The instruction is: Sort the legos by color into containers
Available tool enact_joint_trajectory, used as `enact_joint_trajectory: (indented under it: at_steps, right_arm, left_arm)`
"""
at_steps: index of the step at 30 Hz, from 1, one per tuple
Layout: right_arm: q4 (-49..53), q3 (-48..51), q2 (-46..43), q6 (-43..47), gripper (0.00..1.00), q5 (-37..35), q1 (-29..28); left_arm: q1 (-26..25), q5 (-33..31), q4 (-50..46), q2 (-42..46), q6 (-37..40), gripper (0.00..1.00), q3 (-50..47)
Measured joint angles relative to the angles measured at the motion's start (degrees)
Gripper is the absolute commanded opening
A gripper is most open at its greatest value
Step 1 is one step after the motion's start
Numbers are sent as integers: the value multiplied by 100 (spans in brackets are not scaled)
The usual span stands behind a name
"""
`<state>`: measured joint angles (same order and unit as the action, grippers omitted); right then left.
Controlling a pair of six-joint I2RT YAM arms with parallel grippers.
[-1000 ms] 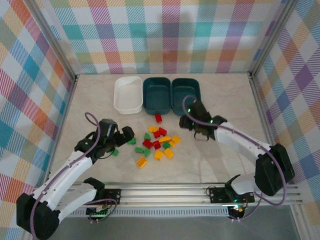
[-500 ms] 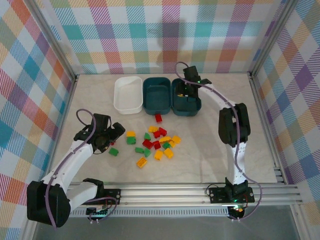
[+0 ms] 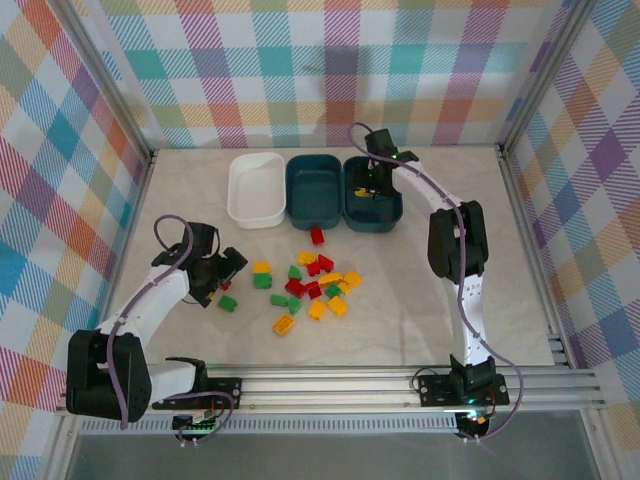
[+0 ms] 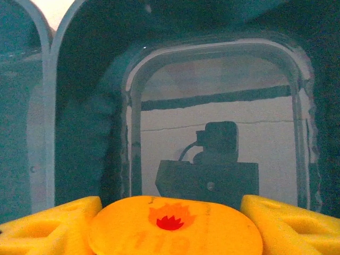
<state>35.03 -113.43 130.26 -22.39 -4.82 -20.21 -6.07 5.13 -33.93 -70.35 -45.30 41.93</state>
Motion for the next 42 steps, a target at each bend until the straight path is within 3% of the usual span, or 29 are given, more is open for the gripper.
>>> enact_joint_trajectory:
  at_steps: [10,18,23,31,39,42]
  right_arm:
    - [-52,627,-1023,-50,74,-20,-2]
    - [-588,3200,-3270,-249,74,107,-538]
    - [-881,4402,-4203,-387,73,345,-907]
    - [-1027,5501,-4876,-544,71,592,-874]
    - [-1147,5685,-4983,-588,71,785,-874]
    - [-1147,5663,-4972,-581,71,839,-874]
  left_arm:
    - [74,42,-2,-15,101,100,149]
    - [76,-9,-2,-345,205,90,197]
    - [107,-227,48,-562,210,85,181]
    - [225,-367,544,-1447,153,63,197]
    - [262,-503,-17,-1869,195,28,566]
    - [262,-479,-142,-1956,258,23,684]
